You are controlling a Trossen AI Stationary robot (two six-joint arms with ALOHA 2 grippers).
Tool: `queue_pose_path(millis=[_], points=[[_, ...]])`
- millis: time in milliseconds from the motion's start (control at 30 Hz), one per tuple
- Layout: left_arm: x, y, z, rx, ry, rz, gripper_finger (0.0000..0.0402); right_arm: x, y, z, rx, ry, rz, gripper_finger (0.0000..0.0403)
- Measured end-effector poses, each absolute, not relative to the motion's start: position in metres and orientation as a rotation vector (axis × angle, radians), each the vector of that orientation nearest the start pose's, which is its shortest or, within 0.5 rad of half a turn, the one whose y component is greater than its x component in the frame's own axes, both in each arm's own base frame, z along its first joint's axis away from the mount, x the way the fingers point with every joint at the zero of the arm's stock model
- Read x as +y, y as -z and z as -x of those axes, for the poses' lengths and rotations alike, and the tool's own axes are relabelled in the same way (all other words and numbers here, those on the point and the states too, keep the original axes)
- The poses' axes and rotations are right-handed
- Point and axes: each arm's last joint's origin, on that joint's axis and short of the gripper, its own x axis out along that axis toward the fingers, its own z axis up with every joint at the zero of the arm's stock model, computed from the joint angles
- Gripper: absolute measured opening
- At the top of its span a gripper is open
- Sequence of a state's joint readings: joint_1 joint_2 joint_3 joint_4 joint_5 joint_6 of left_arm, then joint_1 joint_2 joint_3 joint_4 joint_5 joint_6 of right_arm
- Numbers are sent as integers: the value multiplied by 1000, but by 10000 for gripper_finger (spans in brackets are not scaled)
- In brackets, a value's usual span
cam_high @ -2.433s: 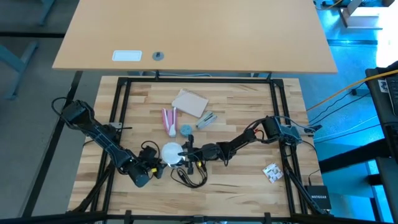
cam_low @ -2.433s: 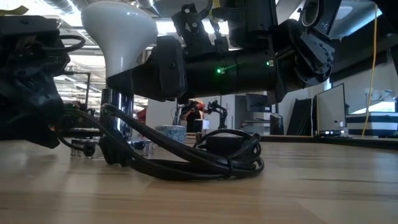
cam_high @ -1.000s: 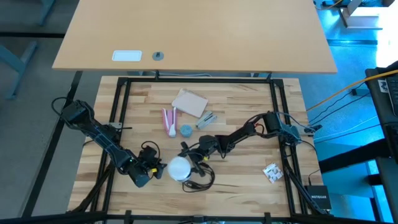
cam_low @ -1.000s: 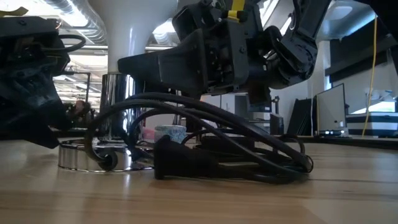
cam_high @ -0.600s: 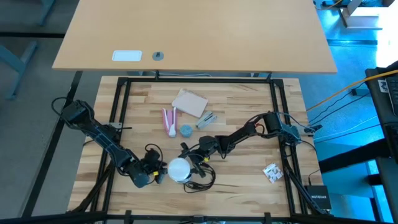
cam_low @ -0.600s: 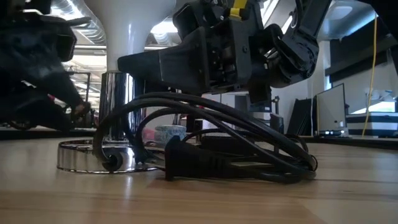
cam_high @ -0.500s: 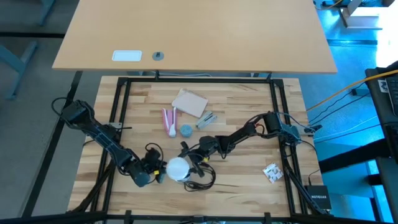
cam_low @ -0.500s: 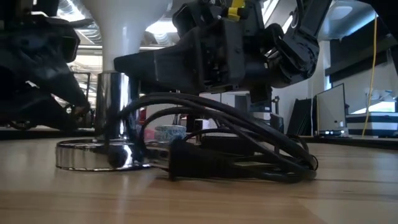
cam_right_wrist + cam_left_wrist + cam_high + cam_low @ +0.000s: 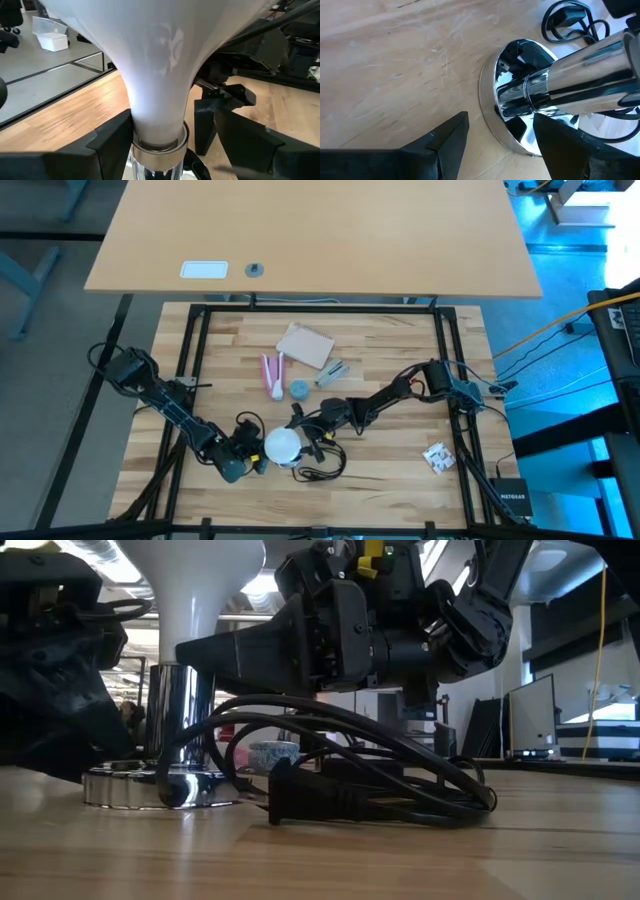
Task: Screw lightbulb
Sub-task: Insert the lightbulb into the lamp
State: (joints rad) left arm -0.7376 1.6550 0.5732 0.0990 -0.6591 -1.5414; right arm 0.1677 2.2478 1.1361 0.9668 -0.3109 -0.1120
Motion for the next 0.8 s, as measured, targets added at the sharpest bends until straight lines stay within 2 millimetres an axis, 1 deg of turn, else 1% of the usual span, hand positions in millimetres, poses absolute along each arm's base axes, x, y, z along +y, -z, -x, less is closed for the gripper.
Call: queue_pose_path(millis=[467, 800], points=[[-152, -100, -209, 644, -508, 776, 221, 85, -102, -433, 130, -579, 87, 280], [-149, -99, -208, 648, -530, 749, 221, 85, -102, -433, 131, -581, 87, 280]])
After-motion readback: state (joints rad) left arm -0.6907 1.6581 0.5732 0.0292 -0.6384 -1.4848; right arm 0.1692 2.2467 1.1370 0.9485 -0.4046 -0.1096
